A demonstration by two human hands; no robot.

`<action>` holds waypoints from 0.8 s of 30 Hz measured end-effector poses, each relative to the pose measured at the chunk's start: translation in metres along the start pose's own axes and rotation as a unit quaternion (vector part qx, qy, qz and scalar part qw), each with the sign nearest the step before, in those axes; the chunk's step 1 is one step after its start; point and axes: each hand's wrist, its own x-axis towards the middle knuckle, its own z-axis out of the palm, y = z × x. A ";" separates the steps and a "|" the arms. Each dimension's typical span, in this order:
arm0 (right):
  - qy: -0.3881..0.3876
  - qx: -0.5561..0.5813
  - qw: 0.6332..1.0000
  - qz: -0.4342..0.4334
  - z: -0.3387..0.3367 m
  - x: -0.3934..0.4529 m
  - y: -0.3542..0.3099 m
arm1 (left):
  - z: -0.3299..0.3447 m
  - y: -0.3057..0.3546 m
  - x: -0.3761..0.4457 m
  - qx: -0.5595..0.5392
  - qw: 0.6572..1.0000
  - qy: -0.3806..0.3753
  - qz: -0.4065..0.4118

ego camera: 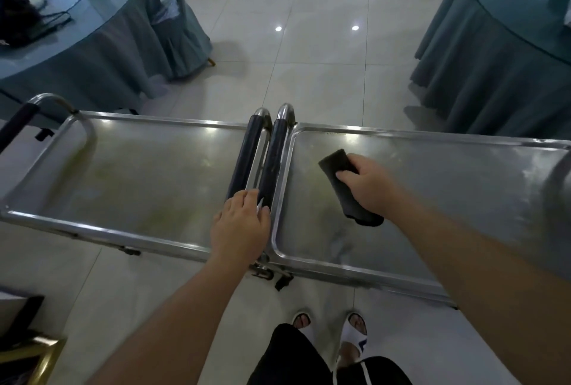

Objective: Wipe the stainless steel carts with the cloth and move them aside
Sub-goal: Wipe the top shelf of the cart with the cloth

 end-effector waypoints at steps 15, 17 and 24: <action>-0.162 -0.228 0.959 -0.049 0.237 -0.037 0.107 | 0.038 -0.012 0.092 0.025 0.994 -0.012 0.101; -0.066 -0.187 0.979 -0.050 0.246 -0.037 0.116 | 0.044 -0.012 0.108 0.021 0.993 -0.008 0.120; -0.016 -0.226 0.973 -0.031 0.275 -0.008 0.126 | 0.062 0.006 0.160 0.014 0.987 -0.009 0.163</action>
